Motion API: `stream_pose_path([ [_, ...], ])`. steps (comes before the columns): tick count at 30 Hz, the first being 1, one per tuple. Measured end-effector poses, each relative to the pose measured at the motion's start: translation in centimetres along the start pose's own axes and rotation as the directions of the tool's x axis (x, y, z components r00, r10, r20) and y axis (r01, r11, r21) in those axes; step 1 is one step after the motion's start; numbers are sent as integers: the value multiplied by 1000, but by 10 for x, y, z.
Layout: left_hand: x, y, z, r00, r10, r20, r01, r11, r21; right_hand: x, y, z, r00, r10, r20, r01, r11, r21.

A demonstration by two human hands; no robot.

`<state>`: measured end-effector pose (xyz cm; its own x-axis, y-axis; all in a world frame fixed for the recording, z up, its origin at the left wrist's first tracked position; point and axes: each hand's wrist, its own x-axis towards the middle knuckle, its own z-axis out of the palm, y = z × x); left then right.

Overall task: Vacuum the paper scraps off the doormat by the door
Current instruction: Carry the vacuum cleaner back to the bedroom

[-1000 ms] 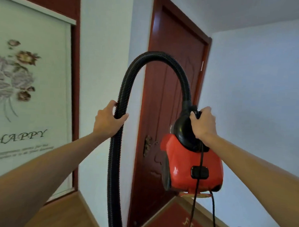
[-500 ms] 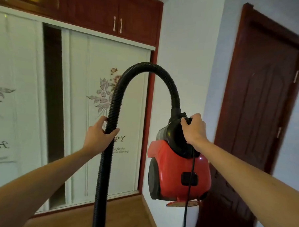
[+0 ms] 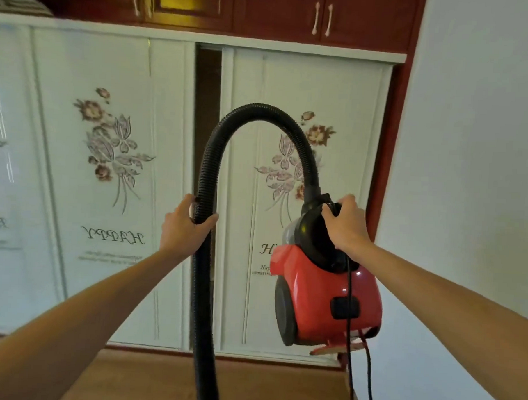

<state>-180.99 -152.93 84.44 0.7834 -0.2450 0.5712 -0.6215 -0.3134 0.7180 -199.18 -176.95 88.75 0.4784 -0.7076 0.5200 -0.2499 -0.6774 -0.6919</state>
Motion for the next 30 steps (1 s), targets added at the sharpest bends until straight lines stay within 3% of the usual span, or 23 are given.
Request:
stream_pose_path([
  [8, 76, -57, 17, 982, -122, -141, 143, 979, 147, 100, 5, 124, 978, -118, 175, 107, 992, 72],
  [16, 129, -113, 1, 949, -166, -268, 235, 939, 252, 153, 1, 239, 944, -224, 244, 173, 961, 215],
  [22, 168, -190, -2, 900, -275, -338, 358, 909, 214, 178, -14, 336, 885, -317, 341, 232, 935, 267],
  [30, 240, -274, 3, 849, -325, -417, 417, 897, 150, 227, -54, 461, 823, -367, 433, 231, 913, 336],
])
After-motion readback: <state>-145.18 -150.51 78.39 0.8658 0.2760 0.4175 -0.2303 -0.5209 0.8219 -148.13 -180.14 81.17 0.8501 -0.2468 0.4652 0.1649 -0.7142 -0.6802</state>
